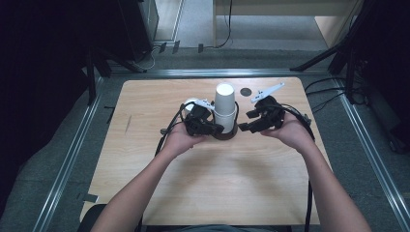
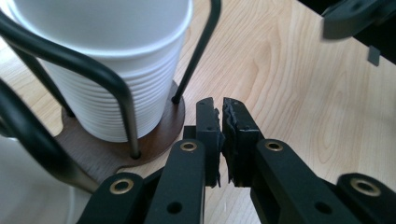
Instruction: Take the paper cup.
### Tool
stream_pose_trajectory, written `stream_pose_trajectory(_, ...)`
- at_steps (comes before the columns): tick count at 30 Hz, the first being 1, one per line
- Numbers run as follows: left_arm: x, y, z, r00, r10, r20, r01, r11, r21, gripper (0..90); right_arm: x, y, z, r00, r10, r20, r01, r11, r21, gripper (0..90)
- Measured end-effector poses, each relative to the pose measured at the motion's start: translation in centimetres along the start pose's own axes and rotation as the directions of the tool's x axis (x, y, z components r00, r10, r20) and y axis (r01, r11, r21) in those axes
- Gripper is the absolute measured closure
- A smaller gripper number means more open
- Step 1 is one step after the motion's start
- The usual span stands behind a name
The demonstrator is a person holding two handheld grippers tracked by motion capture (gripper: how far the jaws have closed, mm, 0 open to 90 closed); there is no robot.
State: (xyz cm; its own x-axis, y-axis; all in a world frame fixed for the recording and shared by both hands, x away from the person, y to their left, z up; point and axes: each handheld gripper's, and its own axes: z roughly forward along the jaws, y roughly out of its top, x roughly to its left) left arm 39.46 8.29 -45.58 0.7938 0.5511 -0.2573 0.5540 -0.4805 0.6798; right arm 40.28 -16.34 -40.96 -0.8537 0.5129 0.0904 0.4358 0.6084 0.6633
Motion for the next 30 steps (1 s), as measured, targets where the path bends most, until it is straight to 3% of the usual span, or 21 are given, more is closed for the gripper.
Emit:
stream_pose_trajectory(11, 0.3, 1.0, -0.4, 0.9995, -0.017, -0.025, 0.017, 0.9998, -0.006, 84.8, -0.8, 3.6, -0.8, 0.9996, -0.021, 0.019, 0.021, 1.000, -0.004, 30.8)
stream_pose_trajectory(24, 0.8, 1.7, -0.3, 0.9982, -0.041, -0.044, 0.040, 0.9989, -0.026, 83.5, -1.7, 6.5, 0.2, 0.9999, -0.016, -0.002, 0.016, 1.000, 0.012, 24.4)
stream_pose_trajectory(30, 1.0, 1.6, -0.3, 0.9979, -0.040, -0.051, 0.038, 0.9987, -0.034, 84.5, -1.7, 7.8, 0.6, 0.9992, -0.039, -0.008, 0.039, 0.999, 0.023, 21.0)
